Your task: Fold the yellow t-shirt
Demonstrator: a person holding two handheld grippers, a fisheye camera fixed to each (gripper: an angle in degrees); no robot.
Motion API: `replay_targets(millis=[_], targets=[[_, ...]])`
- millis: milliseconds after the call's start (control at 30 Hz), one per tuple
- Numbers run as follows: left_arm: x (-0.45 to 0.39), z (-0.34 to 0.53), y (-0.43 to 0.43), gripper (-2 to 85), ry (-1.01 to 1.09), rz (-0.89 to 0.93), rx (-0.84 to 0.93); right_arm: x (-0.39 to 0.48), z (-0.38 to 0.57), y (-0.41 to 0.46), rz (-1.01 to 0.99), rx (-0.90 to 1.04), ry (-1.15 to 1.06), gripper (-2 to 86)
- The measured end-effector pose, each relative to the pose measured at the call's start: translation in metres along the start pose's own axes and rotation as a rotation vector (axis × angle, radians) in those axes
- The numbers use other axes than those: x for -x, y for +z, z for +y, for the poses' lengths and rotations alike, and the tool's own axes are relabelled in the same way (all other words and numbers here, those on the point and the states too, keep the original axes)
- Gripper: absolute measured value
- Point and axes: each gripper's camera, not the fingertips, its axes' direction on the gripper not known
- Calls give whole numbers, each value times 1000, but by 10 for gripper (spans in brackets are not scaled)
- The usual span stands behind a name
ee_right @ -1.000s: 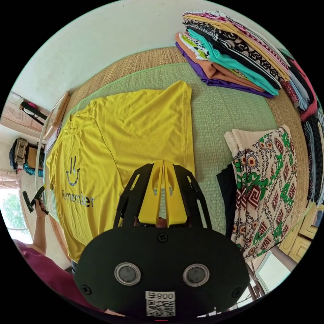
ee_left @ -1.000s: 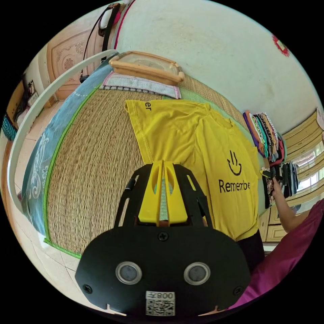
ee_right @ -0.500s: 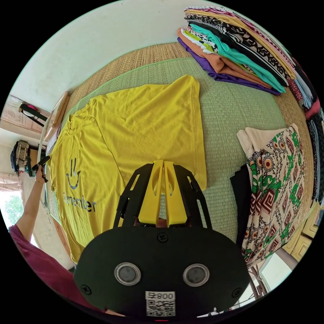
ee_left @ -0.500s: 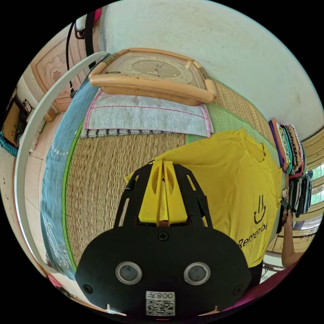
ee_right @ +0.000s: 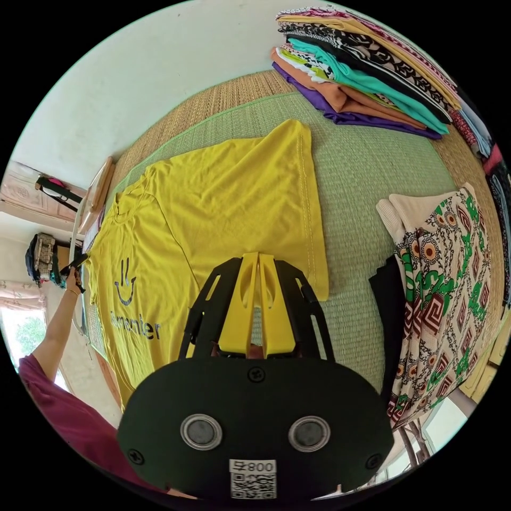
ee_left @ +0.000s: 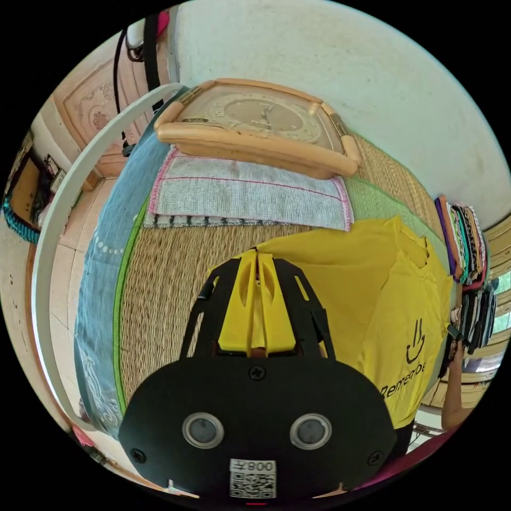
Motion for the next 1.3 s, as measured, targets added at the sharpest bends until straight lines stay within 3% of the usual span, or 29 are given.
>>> replay_targets(millis=[100, 167, 300, 400, 667, 1000, 1100, 1300], targets=[[-4, 3, 1, 4, 6, 71, -45, 6, 3, -13, -18, -44, -12, 1], [-12, 0, 18, 4, 38, 68, 54, 16, -1, -22, -15, -77, -37, 1], [-38, 7, 1, 3, 89, 80, -85, 31, -19, -30, -6, -125, -83, 1], [-68, 4, 4, 3, 168, 123, -75, 40, -47, -29, 5, -160, -112, 1], [-91, -1, 33, 3, 135, 80, -28, 17, -110, 14, 174, -88, -10, -2], [-130, 26, -3, 2, 193, 101, -84, 11, -79, -7, 71, -216, 32, 2], [-139, 27, 5, 2, 194, 45, 20, 38, -80, -13, -3, -241, -29, 2], [-114, 58, -41, 2, 112, -15, -92, 103, -90, 2, 8, -197, -200, 2]])
